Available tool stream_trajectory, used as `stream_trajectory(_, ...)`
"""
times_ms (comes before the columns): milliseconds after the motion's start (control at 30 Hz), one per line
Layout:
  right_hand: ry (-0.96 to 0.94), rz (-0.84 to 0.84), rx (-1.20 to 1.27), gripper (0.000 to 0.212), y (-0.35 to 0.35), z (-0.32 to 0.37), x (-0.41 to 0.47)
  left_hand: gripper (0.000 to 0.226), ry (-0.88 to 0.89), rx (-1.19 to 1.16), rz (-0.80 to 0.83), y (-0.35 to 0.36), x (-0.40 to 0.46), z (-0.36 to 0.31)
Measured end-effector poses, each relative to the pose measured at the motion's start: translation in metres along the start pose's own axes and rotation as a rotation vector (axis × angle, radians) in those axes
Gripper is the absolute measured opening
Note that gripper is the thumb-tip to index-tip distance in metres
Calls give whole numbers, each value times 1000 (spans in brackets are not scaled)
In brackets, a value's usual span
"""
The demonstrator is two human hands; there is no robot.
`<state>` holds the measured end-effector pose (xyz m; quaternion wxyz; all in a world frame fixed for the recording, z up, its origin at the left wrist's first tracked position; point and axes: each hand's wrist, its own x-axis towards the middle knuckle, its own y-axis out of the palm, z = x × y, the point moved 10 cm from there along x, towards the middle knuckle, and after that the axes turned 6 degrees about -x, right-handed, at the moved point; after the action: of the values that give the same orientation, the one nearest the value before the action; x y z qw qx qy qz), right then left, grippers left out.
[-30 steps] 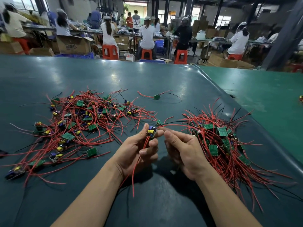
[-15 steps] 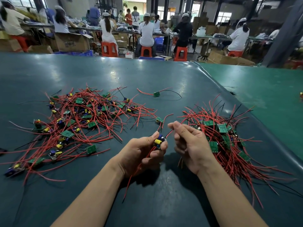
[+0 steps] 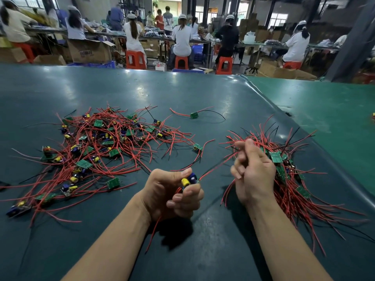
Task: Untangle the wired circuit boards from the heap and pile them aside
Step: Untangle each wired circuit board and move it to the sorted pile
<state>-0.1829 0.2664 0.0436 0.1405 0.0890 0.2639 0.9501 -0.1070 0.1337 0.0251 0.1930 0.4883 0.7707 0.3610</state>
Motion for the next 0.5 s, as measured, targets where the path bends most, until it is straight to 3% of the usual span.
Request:
stream_trajectory(67,31,-36,77,30,-7,3,4,34,57,-43,29,1,-4,-7)
stream_trajectory(133,61,8,32,31,-2,-1,2,30,206,-87,-54,-7,-3,-22)
stream_trajectory(200,30,111,-138,29,13,-7,-8,26,420,-139,-196,-23,-5,-41)
stream_trajectory(267,-54,218,-366,22,30,-10,-21,38,604,-195,-316,-37,-13,-57)
stream_trajectory(333,-121,294,-602,18,41,-14,-29,48,681,-203,-427,-48,-21,-62)
stream_trajectory(400,-117,395,-714,24,52,-24,-37,37,689,-195,-513,-53,-23,-61)
stream_trajectory(500,-21,519,-591,27,64,-34,-49,13,736,-119,-647,-55,-24,-60)
